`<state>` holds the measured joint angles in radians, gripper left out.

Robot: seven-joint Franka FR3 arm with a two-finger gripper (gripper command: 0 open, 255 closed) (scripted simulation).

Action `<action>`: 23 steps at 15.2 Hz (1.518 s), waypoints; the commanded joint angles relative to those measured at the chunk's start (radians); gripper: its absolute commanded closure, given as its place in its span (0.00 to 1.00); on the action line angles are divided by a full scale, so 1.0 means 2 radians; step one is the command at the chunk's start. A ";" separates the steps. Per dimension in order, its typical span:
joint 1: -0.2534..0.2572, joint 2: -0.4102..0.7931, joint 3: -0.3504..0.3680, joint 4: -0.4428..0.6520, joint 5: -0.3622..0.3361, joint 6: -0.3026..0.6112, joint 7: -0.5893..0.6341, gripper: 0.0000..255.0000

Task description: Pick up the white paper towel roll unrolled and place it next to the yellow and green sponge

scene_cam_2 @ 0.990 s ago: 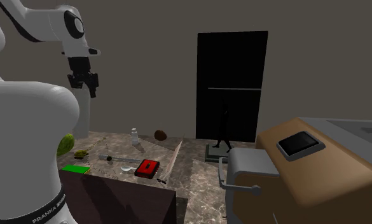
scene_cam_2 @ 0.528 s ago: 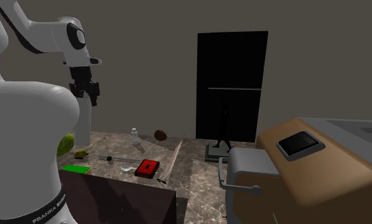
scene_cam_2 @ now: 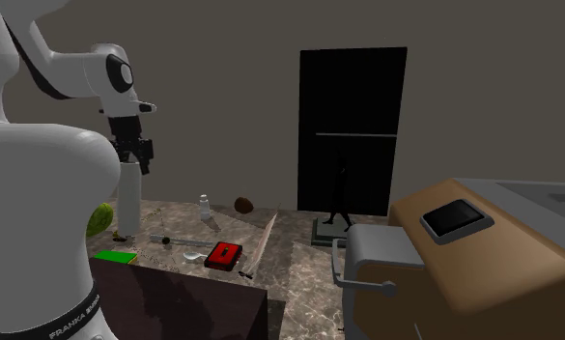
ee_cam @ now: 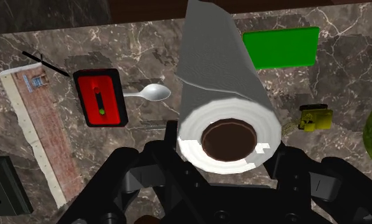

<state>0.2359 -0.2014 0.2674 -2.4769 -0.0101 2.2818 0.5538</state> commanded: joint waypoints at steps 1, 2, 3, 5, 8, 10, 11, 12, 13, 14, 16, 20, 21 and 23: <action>-0.001 0.010 0.001 -0.006 -0.003 0.016 0.003 1.00; -0.001 0.015 0.002 -0.009 -0.005 0.024 0.005 1.00; -0.002 0.020 0.002 -0.012 -0.007 0.031 0.007 1.00; -0.002 0.030 0.004 -0.017 -0.011 0.046 0.010 1.00; -0.004 0.046 0.005 -0.024 -0.018 0.068 0.017 1.00; -0.005 0.058 0.006 -0.028 -0.024 0.083 0.021 1.00; -0.006 0.064 0.006 -0.029 -0.027 0.090 0.024 1.00; -0.006 0.070 0.006 -0.031 -0.030 0.098 0.027 1.00; -0.007 0.076 0.006 -0.032 -0.034 0.105 0.030 1.00; -0.007 0.082 0.006 -0.034 -0.037 0.113 0.033 1.00; -0.008 0.095 0.006 -0.036 -0.046 0.127 0.039 1.00; -0.009 0.123 0.004 -0.039 -0.065 0.156 0.054 1.00; -0.009 0.130 0.004 -0.040 -0.070 0.163 0.058 1.00; -0.009 0.144 0.001 -0.040 -0.082 0.177 0.067 1.00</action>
<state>0.2181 0.0758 0.2718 -2.5544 -0.1634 2.6214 0.6805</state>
